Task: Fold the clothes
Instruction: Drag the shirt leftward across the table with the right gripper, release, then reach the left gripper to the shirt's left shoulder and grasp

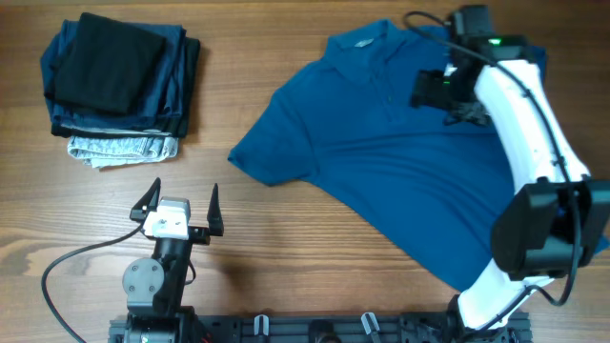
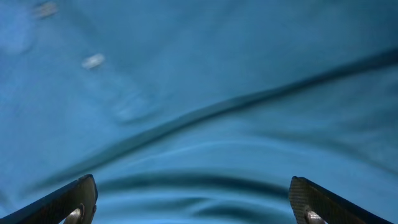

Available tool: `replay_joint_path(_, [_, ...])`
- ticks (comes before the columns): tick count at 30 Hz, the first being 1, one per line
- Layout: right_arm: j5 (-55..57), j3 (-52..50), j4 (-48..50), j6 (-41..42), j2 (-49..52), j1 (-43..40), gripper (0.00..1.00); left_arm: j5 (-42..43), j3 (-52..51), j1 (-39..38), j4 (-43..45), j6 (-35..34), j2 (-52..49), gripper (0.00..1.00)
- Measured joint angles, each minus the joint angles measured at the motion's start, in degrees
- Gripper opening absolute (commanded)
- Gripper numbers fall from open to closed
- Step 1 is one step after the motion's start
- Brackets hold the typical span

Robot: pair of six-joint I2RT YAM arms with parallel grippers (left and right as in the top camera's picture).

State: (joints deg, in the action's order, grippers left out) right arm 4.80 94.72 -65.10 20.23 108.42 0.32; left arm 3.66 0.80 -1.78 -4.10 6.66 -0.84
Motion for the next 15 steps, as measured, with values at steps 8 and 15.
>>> replay_joint_path(8, [0.9, -1.0, 3.1, -1.1, 0.0, -12.5, 1.00, 0.0, 0.0, 0.0, 0.0, 0.0, 0.0, 1.00])
replay_joint_path(15, [0.9, -1.2, 14.7, -1.5, 0.0, -12.9, 1.00, 0.0, 0.0, 0.0, 0.0, 0.0, 0.0, 1.00])
